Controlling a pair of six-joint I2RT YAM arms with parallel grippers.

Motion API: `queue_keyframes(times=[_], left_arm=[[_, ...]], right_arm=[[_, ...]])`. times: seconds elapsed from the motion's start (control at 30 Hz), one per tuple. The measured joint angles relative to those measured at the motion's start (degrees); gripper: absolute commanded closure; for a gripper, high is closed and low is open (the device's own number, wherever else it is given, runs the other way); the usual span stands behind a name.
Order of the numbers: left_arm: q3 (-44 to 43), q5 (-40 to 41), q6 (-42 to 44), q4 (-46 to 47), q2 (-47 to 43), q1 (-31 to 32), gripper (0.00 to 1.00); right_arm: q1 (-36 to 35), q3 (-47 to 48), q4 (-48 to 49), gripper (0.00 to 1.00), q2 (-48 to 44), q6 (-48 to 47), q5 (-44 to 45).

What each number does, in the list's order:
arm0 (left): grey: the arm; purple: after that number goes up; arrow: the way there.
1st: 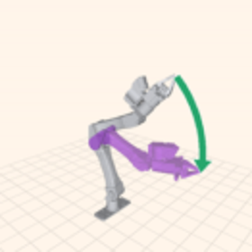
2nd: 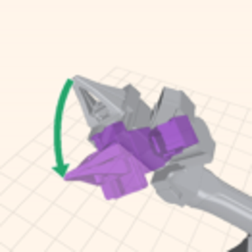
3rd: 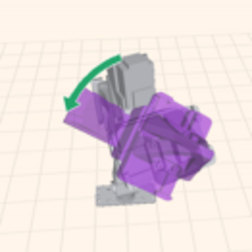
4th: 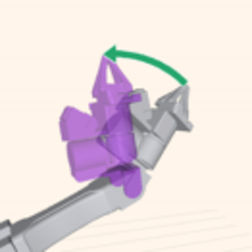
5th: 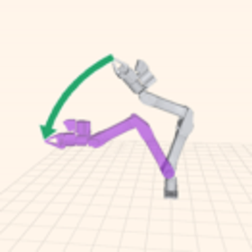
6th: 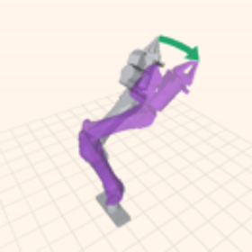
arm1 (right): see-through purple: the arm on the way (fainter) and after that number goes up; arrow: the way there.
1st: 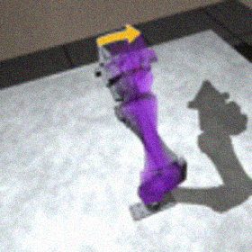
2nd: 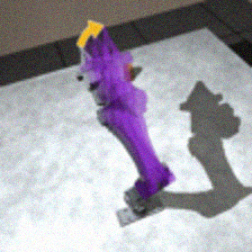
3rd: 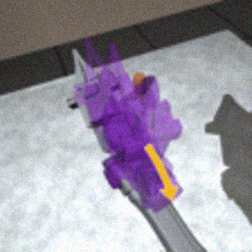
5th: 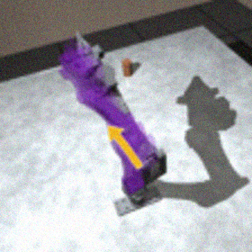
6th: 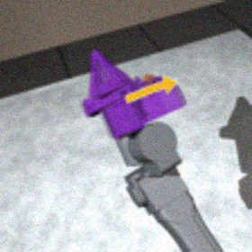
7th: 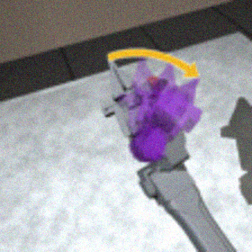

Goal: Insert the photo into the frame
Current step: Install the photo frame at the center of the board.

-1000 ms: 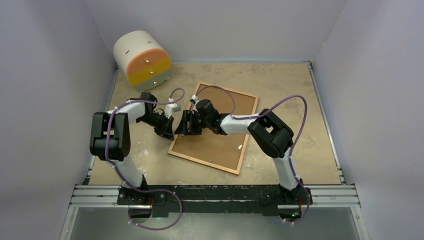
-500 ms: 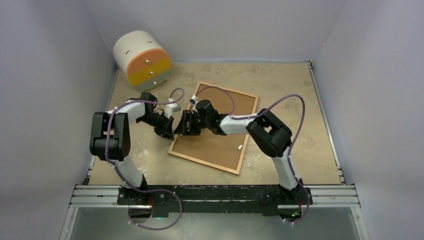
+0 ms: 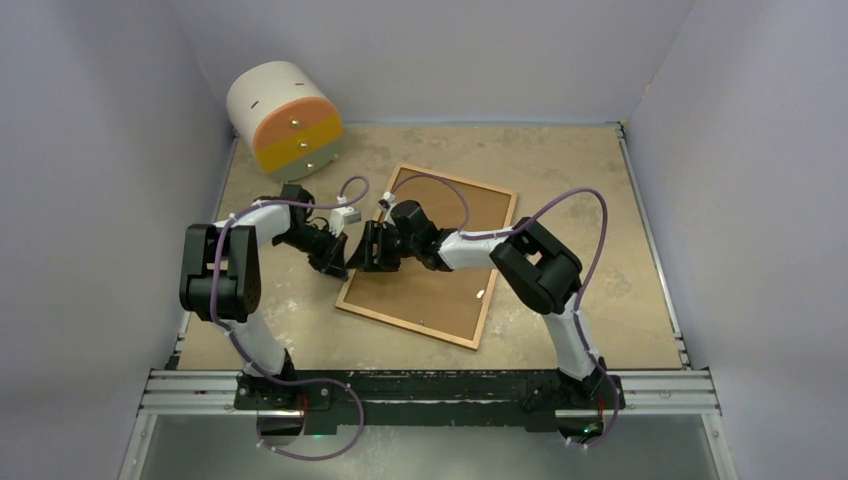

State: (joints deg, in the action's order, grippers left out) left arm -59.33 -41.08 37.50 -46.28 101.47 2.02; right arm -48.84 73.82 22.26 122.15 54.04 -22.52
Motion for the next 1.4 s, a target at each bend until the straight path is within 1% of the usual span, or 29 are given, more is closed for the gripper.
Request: queue_keyframes(times=[1.17, 1.3, 1.4], left_arm=[[0.9, -0.1, 0.0, 0.9, -0.7, 0.0, 1.0], [0.9, 0.2, 0.7, 0.9, -0.9, 0.3, 1.0], [0.9, 0.3, 1.1, 0.7, -0.9, 0.4, 1.0]], right_arm=[[0.4, 0.5, 2.7, 0.41, 1.9, 4.5, 0.0], [0.5, 0.9, 3.1, 0.41, 2.1, 4.9, 0.5], [0.5, 0.3, 4.0, 0.37, 1.9, 4.9, 0.6]])
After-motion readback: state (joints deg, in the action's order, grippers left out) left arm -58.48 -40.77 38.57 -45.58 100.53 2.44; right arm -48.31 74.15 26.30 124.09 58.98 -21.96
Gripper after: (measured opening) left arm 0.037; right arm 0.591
